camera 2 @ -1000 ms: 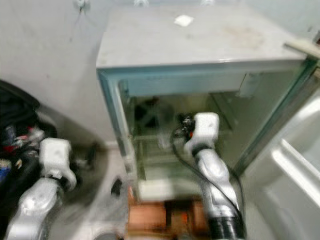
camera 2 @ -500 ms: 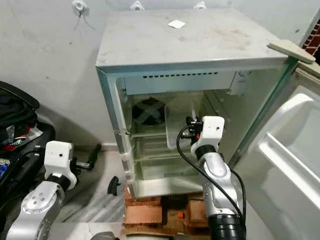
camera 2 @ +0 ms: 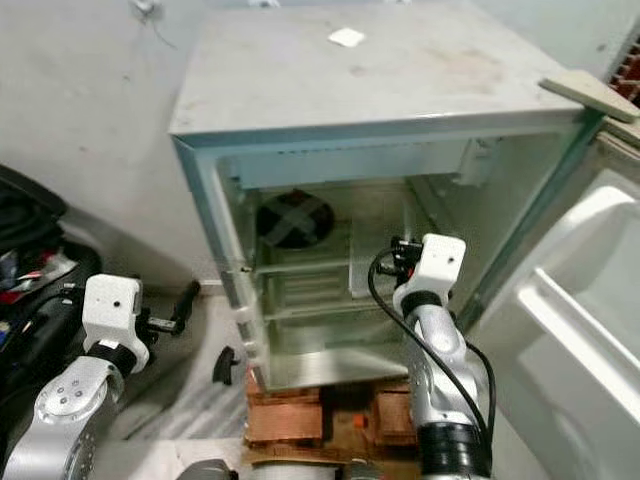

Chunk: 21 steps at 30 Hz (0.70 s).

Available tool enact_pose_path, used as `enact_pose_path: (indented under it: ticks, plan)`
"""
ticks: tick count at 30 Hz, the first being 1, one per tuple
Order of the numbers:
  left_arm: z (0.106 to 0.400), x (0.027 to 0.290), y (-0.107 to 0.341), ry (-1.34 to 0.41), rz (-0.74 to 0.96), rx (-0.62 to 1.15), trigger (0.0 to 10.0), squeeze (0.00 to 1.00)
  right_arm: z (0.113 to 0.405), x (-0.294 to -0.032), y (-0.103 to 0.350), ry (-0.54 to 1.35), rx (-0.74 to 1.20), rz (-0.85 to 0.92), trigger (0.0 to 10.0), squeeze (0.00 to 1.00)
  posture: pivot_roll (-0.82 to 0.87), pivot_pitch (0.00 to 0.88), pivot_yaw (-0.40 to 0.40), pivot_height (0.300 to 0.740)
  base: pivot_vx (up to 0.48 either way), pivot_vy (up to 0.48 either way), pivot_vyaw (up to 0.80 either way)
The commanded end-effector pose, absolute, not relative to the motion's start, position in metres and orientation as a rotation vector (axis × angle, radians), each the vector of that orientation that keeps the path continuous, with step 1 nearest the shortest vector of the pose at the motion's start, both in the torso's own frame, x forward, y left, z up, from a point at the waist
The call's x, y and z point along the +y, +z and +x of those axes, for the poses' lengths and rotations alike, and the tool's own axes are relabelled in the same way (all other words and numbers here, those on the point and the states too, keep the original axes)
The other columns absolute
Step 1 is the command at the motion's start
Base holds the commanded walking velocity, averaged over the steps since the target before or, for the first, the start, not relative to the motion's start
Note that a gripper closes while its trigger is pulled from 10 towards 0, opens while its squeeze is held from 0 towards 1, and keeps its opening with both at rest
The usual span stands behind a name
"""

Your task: Restocking fridge

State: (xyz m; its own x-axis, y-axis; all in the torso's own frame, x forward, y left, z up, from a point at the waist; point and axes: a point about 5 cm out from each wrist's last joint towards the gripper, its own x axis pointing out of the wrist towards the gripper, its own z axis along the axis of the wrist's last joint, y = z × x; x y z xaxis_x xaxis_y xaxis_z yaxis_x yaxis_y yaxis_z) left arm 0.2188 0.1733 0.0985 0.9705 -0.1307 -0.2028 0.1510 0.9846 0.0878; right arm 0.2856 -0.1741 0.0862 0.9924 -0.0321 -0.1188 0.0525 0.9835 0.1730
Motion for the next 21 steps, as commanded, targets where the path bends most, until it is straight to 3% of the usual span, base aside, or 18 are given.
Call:
enact_pose_path:
  ticks: [1, 10, 17, 21]
  plan:
    - [0.218, 0.175, 0.101, -0.143, 0.109, 0.194, 10.0, 0.00, 0.284, -0.176, 0.091, -0.032, 0.100, 0.168, 10.0, 0.00, 0.15, 0.037, -0.001, 0.740, 0.000, 0.000, 0.00]
    - [0.194, 0.186, 0.094, -0.069, 0.103, 0.218, 10.0, 0.00, 0.261, -0.177, 0.086, -0.020, 0.131, 0.152, 10.0, 0.00, 0.14, 0.031, -0.026, 0.740, 0.000, 0.000, 0.00]
    - [0.193, 0.184, 0.094, -0.063, 0.094, 0.215, 10.0, 0.00, 0.262, -0.173, 0.090, -0.001, 0.134, 0.145, 10.0, 0.00, 0.13, 0.029, -0.034, 0.740, 0.000, 0.000, 0.00]
    - [0.193, 0.185, 0.094, -0.050, 0.093, 0.207, 10.0, 0.00, 0.261, -0.174, 0.090, 0.000, 0.136, 0.143, 10.0, 0.00, 0.13, 0.029, -0.033, 0.740, 0.249, 0.000, 0.00]
